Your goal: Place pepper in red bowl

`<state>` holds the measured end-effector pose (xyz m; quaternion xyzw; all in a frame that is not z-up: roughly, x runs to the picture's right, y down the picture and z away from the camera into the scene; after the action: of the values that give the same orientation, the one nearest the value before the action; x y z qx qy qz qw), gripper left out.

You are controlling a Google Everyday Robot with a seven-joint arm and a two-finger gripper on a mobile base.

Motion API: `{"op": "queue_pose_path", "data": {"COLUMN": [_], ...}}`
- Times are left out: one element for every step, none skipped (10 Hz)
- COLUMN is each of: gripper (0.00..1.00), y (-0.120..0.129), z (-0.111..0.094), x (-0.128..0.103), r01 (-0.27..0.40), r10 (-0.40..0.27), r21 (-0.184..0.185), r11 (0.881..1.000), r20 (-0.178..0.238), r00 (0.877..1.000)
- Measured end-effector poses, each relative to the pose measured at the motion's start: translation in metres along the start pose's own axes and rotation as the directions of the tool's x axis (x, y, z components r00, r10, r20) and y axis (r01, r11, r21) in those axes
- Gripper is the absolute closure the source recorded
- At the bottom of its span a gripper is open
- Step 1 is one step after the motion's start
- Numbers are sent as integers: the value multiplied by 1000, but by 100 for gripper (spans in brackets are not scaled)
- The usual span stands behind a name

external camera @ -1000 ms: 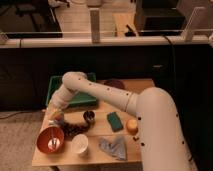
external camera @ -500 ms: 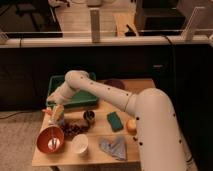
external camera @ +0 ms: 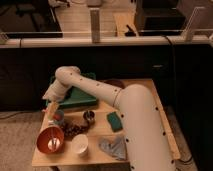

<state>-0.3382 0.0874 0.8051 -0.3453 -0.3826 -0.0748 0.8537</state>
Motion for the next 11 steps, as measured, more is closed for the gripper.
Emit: {"op": "queue_pose_path", "data": {"gripper": [20, 20, 20, 21, 28, 33, 35, 41, 42, 44, 48], "y": [0, 0, 1, 1, 2, 3, 4, 4, 4, 4, 5], "z": [3, 4, 4, 4, 6, 7, 9, 9, 10, 12, 13], "x": [-2, -1, 1, 2, 3, 2, 3, 5, 5, 3, 2], "r01": [1, -2, -5, -7, -7, -6, -4, -6, -3, 2, 8], "r10": [-2, 1, 4, 5, 4, 1, -1, 0, -4, -10, -16], "r21": [-10, -16, -20, -23, -31, -36, -41, -46, -50, -55, -61], "r11": [1000, 1000, 1000, 1000, 999, 999, 999, 999, 999, 999, 998], "r20": [-30, -62, -81, -97, -115, -122, -127, -131, -132, -132, -132], "r00": [1000, 998, 997, 995, 993, 993, 992, 991, 991, 991, 991]}}
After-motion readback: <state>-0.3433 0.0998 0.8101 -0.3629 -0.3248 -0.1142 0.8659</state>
